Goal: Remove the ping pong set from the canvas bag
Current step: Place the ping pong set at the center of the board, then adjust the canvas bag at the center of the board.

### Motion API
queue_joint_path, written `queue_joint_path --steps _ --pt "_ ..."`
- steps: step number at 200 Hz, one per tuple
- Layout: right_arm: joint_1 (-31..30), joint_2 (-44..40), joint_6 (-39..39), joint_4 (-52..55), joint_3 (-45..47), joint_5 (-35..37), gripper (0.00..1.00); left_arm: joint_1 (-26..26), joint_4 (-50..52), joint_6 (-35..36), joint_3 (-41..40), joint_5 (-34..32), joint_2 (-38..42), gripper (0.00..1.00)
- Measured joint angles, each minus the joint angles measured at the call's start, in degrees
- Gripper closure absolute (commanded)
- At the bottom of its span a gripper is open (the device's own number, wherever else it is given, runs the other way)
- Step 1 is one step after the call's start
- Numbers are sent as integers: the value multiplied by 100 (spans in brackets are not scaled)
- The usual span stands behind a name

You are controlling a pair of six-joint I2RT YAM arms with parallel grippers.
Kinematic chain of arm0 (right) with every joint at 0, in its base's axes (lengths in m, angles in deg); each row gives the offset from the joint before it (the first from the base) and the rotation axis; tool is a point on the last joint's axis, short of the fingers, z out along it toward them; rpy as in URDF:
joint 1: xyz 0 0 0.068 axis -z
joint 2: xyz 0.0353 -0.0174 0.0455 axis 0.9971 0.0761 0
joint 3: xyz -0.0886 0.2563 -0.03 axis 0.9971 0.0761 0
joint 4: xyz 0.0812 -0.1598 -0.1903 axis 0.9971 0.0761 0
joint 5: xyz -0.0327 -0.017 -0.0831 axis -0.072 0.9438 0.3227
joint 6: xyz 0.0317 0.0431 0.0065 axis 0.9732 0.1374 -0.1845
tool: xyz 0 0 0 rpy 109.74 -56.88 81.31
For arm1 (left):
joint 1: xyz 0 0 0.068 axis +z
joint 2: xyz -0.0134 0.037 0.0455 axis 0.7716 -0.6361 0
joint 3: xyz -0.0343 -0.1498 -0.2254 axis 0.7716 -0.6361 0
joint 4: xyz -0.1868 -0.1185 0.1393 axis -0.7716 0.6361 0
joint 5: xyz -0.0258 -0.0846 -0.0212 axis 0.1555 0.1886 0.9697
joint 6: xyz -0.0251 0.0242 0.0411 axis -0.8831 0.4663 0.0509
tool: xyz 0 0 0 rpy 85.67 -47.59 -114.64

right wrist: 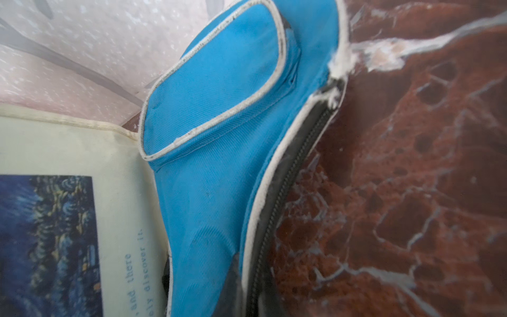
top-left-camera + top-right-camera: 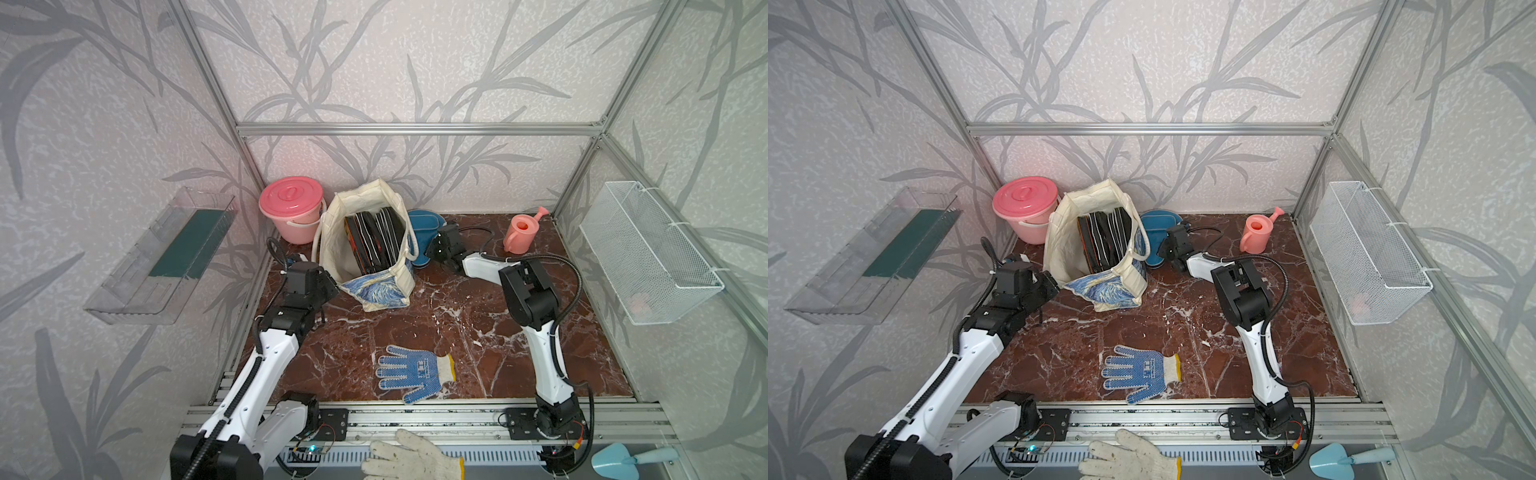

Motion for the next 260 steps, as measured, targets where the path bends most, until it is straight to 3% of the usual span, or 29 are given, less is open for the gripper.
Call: queue_joint_path --steps 45,82,106,123,151,182,214,260 --pt "9 55 -98 -7 20 31 45 4 0 2 0 24 0 100" --pt "48 -275 -310 -57 470 20 18 42 -2 -4 0 94 0 100" --pt "46 -754 -507 -9 826 -44 7 81 -15 -9 0 118 2 58" --pt "28 -1213 -680 61 1010 -96 4 153 -59 -55 0 107 35 26" --pt "-44 -2037 -1062 262 1086 -184 2 229 -131 -136 -2 105 138 11" --pt "-223 -2848 -1589 658 955 -219 3 293 -358 -256 -24 114 168 8" --pt "-717 -3200 -2238 1355 238 -203 5 350 -590 -372 -44 153 127 8" --pt "-1628 -2911 -3086 2487 -1488 -254 12 378 -964 -511 -44 245 -269 23"
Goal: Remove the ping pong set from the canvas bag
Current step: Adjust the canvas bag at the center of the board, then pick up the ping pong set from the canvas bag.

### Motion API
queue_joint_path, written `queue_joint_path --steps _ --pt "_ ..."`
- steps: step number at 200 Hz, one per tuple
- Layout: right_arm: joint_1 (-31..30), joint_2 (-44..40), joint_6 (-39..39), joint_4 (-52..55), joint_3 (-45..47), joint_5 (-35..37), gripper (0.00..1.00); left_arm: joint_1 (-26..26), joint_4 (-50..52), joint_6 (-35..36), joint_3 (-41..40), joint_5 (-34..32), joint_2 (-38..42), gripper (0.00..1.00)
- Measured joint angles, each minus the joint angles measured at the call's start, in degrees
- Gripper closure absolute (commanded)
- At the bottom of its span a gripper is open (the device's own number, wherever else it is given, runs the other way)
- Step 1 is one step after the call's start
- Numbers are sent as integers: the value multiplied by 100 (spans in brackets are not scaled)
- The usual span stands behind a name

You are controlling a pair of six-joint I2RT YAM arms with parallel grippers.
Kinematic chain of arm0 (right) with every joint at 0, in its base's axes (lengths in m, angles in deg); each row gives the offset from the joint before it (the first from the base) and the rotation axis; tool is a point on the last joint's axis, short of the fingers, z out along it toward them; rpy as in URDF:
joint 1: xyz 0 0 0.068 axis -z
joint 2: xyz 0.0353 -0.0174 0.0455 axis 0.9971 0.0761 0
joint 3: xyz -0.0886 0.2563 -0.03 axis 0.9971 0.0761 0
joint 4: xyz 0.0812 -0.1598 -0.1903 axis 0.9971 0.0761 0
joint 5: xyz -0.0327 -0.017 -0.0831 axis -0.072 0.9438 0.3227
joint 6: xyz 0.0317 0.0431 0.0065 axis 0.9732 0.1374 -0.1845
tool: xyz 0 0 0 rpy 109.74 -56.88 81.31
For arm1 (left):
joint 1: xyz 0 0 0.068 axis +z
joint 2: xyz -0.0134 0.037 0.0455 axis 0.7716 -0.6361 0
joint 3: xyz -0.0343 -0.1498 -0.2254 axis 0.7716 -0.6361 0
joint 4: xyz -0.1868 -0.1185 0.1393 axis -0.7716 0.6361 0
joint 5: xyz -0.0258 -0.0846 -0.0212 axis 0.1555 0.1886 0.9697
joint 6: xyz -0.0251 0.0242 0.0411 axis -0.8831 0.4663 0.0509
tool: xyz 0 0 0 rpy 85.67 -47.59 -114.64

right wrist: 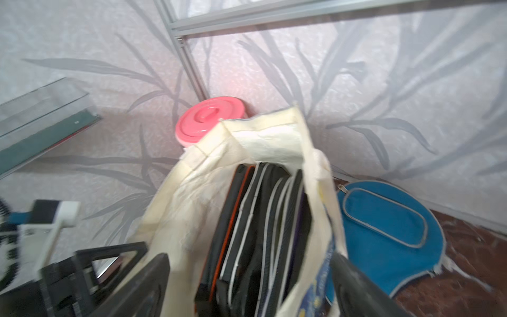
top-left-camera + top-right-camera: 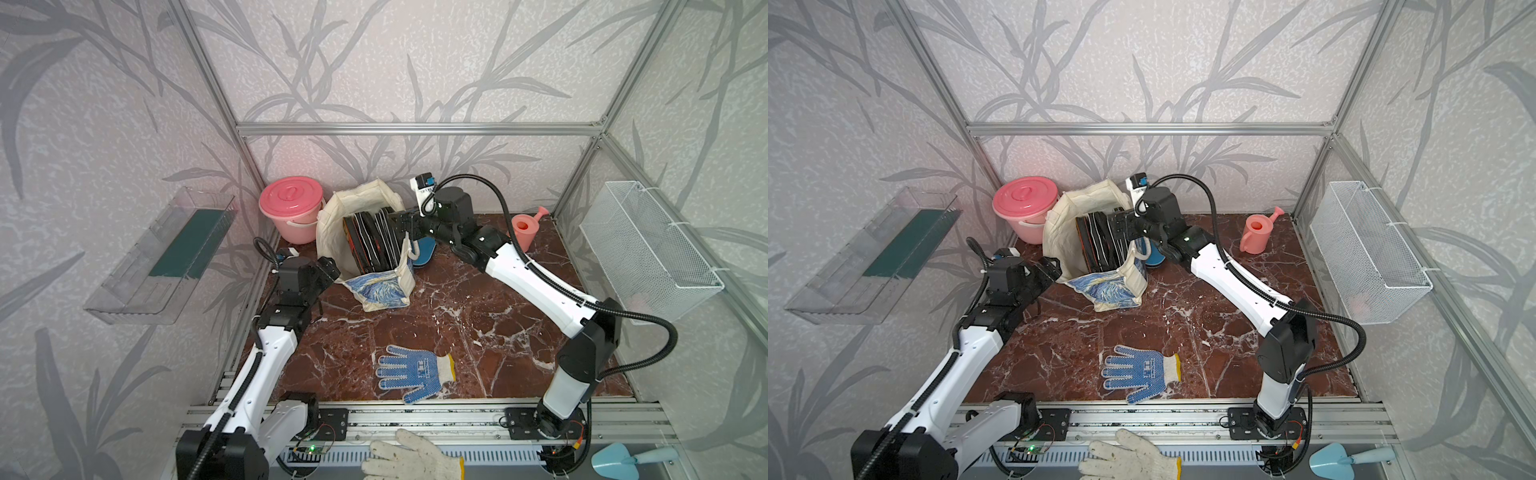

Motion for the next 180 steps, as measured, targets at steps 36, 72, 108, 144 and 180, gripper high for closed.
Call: queue_joint_path --steps 36,72,108,144,180 --pt "-426 855 -317 756 -1268 -197 28 2 -223 -94 9 247 -424 81" --pt "-431 1945 -413 1768 -2393 -269 79 -7 -380 -109 7 575 -605 100" --pt "-374 2553 -442 2907 -3099 -192 100 -2 -505 -107 -22 699 -577 100" --pt "-317 2225 -452 3637 -2653 149 100 -4 -562 -96 -87 715 -549 100" --pt "-170 634 -361 3071 -101 278 100 -90 -817 -107 -433 632 -470 100"
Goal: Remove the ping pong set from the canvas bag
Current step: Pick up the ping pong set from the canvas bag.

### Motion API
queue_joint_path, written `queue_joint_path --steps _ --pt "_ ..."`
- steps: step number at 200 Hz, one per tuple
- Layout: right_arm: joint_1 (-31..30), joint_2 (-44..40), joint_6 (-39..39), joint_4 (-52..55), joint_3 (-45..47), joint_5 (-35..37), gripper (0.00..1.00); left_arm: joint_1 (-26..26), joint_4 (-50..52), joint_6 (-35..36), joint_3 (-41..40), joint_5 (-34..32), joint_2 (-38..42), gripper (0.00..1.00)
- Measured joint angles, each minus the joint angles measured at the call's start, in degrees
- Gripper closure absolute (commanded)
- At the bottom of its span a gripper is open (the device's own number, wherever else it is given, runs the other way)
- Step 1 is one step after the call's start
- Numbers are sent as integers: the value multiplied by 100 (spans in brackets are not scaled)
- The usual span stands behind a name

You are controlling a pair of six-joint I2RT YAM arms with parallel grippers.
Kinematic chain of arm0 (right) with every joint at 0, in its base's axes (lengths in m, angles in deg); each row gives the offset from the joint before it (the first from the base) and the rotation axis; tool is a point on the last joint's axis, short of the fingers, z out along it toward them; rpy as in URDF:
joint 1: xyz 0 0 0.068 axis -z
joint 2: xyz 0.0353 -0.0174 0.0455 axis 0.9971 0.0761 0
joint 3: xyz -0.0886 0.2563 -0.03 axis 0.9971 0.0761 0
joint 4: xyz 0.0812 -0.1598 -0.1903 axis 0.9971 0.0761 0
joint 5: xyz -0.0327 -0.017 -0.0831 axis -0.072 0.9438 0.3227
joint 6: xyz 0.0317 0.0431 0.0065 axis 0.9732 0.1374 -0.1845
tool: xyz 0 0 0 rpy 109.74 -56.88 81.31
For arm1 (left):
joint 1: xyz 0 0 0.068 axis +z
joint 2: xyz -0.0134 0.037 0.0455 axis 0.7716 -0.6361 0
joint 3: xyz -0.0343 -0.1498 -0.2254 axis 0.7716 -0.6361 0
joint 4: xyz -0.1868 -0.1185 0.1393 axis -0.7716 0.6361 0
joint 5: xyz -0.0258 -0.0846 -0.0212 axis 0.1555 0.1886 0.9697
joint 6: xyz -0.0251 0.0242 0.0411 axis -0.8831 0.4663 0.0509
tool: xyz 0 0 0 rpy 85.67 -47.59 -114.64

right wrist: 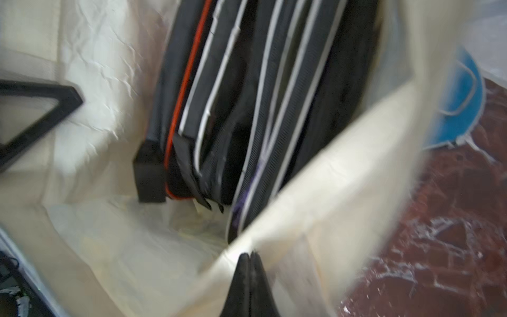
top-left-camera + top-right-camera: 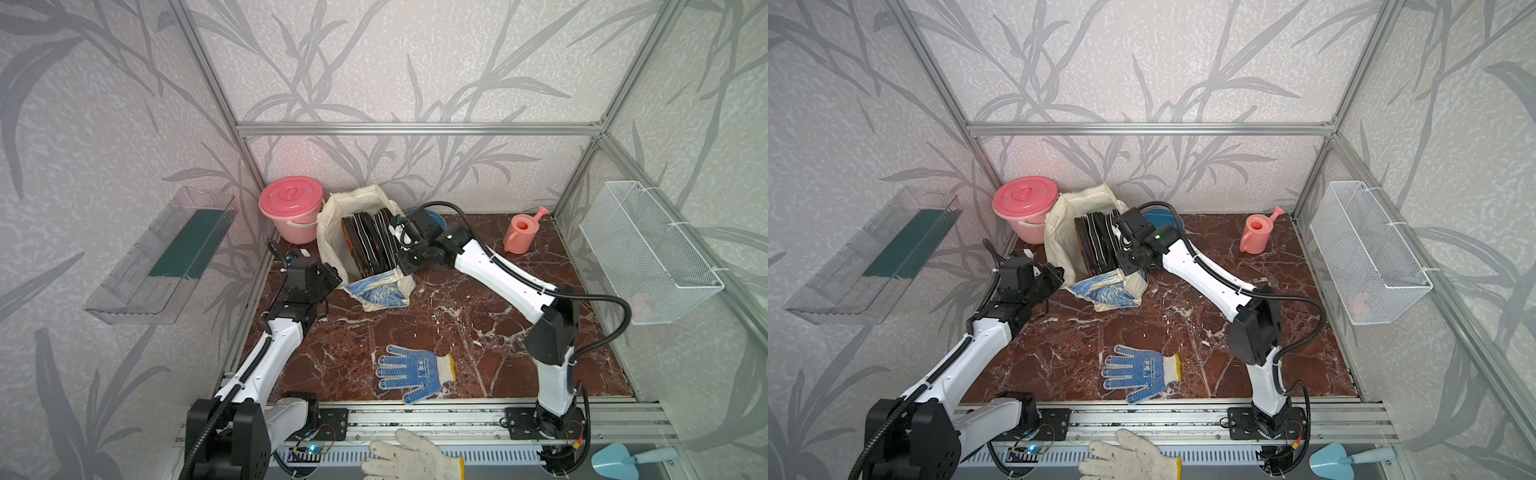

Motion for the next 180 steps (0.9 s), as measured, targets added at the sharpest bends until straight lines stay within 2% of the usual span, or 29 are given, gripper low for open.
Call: queue_joint_path --steps 29,53,73,84,96,105,114,143,180 --pt "382 -697 116 -649 1217 -153 100 -116 -317 -31 -382 -133 -2 100" --pt "721 -645 184 -1019 1856 -140 100 -157 -535 -26 -570 -243 -101 100" --pt "852 -424 214 -1082 2011 -155 100 -254 -699 -11 -610 -323 -212 100" --pt "835 -376 223 -1104 2011 -188 82 -313 -748 9 -610 -356 -240 100" --pt "796 -420 219 -1150 2013 -197 55 -372 -761 26 -610 -409 -238 100" --pt "754 -514 199 -1244 2037 -184 39 -409 -761 46 -608 -457 -232 100" --pt "704 -678 162 -1364 2096 -146 28 -439 -758 74 -603 -494 -221 100" --pt "507 -1381 -50 -1379 1943 26 11 -485 -708 118 -564 -540 -149 100" --pt "181 -1582 -286 -1364 929 48 9 -494 -675 127 -551 -557 -116 100"
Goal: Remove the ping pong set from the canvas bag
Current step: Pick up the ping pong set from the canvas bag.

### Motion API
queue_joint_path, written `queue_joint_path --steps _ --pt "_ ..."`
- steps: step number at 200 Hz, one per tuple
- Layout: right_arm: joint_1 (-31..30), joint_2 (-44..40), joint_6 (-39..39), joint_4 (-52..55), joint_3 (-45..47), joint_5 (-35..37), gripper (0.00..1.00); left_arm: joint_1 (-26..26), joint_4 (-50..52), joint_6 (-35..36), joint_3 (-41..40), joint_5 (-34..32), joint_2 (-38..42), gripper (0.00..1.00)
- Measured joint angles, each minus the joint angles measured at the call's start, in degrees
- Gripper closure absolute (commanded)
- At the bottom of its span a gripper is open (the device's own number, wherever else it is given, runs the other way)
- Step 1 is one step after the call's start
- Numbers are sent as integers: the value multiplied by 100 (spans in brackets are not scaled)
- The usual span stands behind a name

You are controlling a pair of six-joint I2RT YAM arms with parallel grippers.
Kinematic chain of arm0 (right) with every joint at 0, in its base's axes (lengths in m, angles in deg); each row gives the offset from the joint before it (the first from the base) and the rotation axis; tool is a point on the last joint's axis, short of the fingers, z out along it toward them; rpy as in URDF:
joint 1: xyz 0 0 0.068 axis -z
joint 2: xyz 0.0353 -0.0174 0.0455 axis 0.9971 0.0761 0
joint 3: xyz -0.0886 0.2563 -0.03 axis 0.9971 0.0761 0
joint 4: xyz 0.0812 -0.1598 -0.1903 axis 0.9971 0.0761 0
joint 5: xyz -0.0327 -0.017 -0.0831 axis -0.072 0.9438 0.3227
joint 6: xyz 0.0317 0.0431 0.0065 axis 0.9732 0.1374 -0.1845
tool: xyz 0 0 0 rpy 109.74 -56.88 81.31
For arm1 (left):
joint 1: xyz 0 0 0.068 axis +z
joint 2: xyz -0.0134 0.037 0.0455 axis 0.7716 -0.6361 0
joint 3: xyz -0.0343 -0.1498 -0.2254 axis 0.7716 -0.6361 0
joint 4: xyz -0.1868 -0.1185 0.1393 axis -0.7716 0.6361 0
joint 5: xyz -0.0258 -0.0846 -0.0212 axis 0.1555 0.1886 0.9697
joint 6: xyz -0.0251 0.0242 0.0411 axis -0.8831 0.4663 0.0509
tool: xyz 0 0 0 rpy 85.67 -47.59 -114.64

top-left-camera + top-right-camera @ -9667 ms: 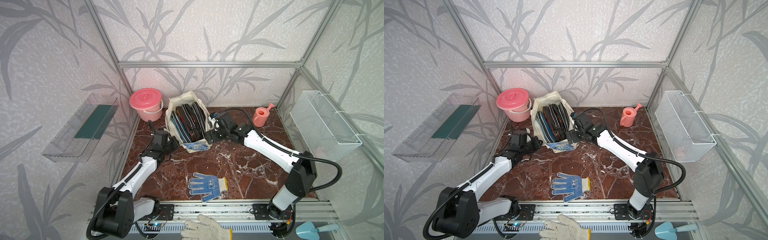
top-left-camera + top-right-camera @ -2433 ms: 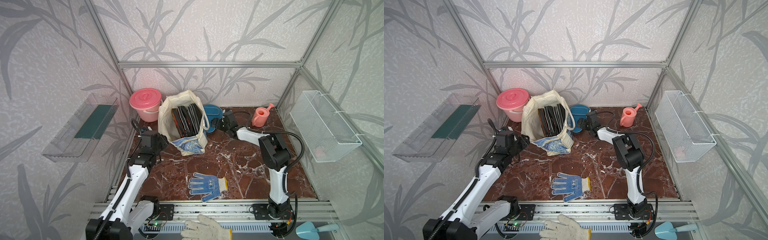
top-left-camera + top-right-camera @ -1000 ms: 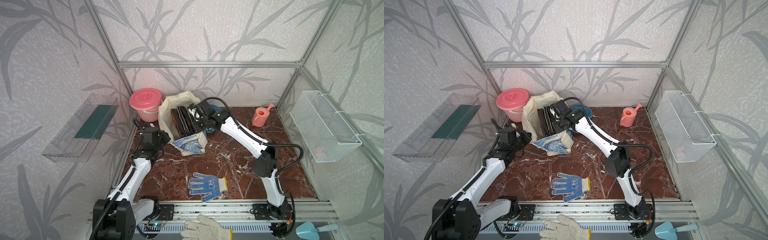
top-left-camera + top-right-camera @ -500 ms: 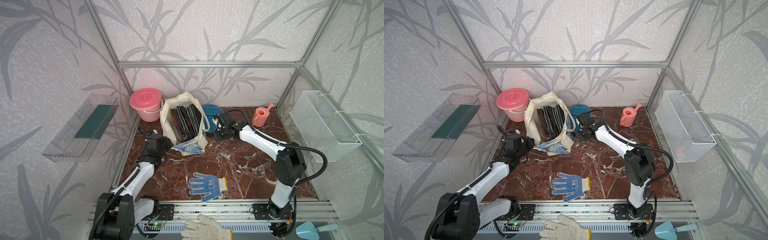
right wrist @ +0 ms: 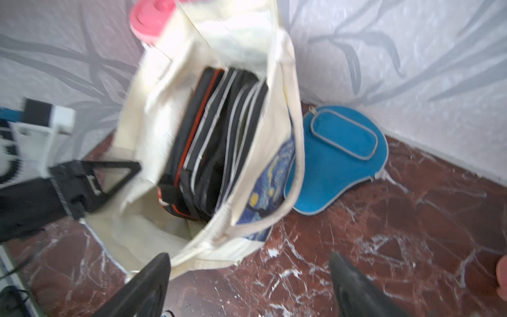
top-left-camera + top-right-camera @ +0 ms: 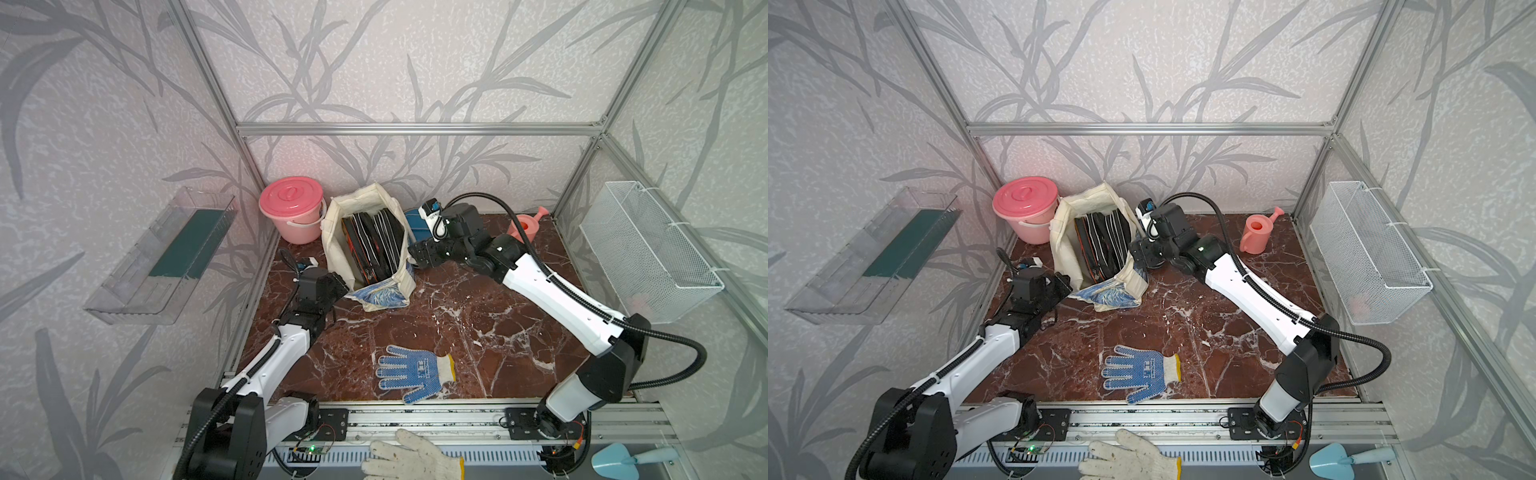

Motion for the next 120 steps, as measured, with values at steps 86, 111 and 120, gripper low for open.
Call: queue_joint_path --steps 86,111,120 --pt "-616 2608 -107 638 -2887 -636 13 -44 -96 55 0 0 -26 100" --pt "-713 3456 -105 1043 -3853 -763 15 -44 -94 92 0 -7 -24 100" --pt "-730 3744 -101 1185 -4264 -796 16 -48 -94 94 0 -7 -24 100"
